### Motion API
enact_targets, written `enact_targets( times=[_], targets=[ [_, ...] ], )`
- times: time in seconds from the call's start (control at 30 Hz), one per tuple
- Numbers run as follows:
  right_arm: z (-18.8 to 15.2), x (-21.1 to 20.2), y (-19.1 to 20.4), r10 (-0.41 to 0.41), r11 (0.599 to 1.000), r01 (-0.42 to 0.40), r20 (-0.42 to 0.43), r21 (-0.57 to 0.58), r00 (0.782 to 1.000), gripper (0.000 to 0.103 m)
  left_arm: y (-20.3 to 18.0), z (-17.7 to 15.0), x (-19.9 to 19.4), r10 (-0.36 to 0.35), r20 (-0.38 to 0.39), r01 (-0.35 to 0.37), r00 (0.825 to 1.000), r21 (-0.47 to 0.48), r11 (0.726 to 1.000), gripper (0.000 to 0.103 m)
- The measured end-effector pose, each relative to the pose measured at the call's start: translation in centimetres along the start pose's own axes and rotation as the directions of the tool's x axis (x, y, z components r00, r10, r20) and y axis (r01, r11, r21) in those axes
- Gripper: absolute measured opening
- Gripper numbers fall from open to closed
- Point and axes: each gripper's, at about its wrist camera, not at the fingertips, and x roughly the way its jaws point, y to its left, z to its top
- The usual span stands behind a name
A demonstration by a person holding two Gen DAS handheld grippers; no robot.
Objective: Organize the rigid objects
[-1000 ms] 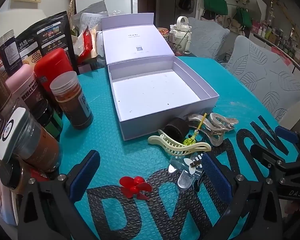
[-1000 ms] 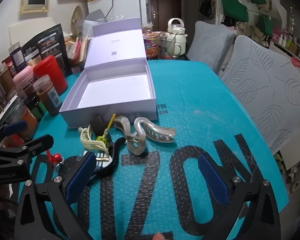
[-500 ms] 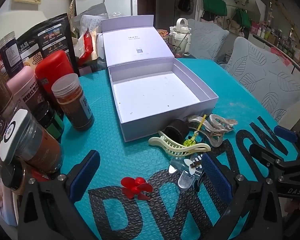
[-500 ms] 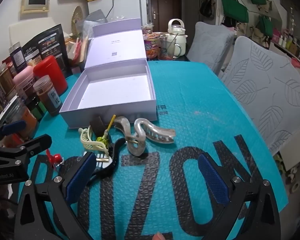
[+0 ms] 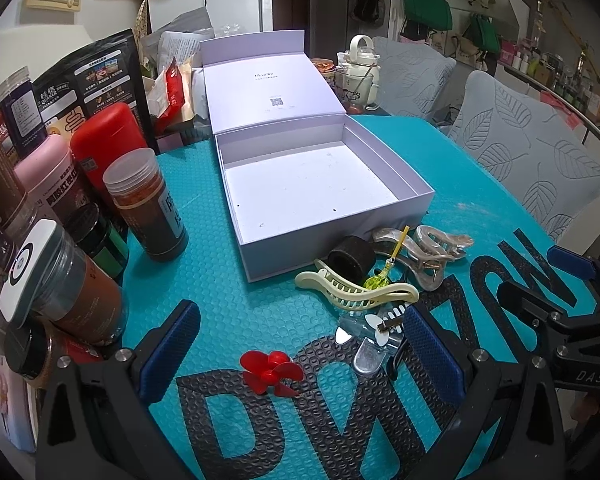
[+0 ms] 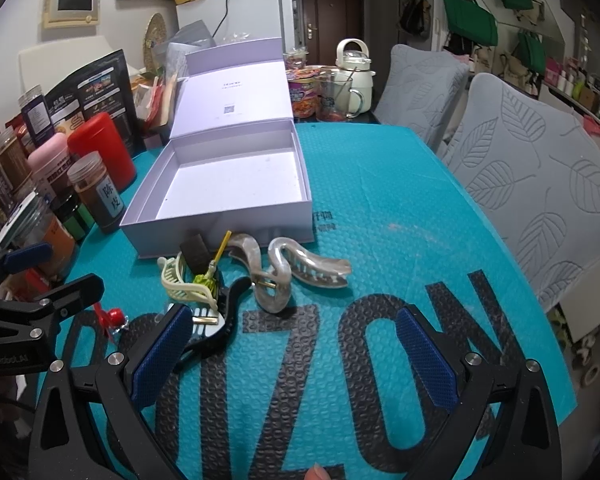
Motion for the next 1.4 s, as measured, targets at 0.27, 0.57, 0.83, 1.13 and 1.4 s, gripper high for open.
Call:
enact_targets(
  times=[0.27, 0.57, 0.83, 1.13, 1.4],
  targets=[
    [0.1, -0.2, 0.0, -0.006, 1.0, 0.006, 0.009, -0.008, 1.0, 0.103, 0.0, 0.1, -0.2, 0.001, 0.008, -0.001, 1.0, -0.001, 1.0, 0.103],
    [0.2, -0.4, 0.2, -0.004, 1.0, 0.004, 0.01, -0.014, 1.0, 0.103, 0.0, 0.0, -0.3, 0.002, 0.005, -0.002, 1.0, -0.002, 1.0, 0.103],
    [0.2, -0.3, 0.2, 0.0, 1.0, 0.0, 0.009, -0.016, 1.0, 0.103, 0.1, 0.0, -0.3, 0.001, 0.004, -0.001, 1.0, -0.003, 1.0, 0.103],
    [0.2, -0.4, 0.2, 0.002, 1.0, -0.002, 0.009, -0.015, 1.0, 0.103, 0.0, -0.2, -0.3, -0.004, 0.005, 0.004, 1.0, -0.002, 1.0, 0.103],
    [-0.1, -0.1, 0.0, 0.013, 1.0, -0.013, 0.005, -0.013, 1.0, 0.103, 0.2, -1.0, 0.0, -0.024, -0.01, 0.024, 1.0, -0.017, 1.0, 0.103]
  ],
)
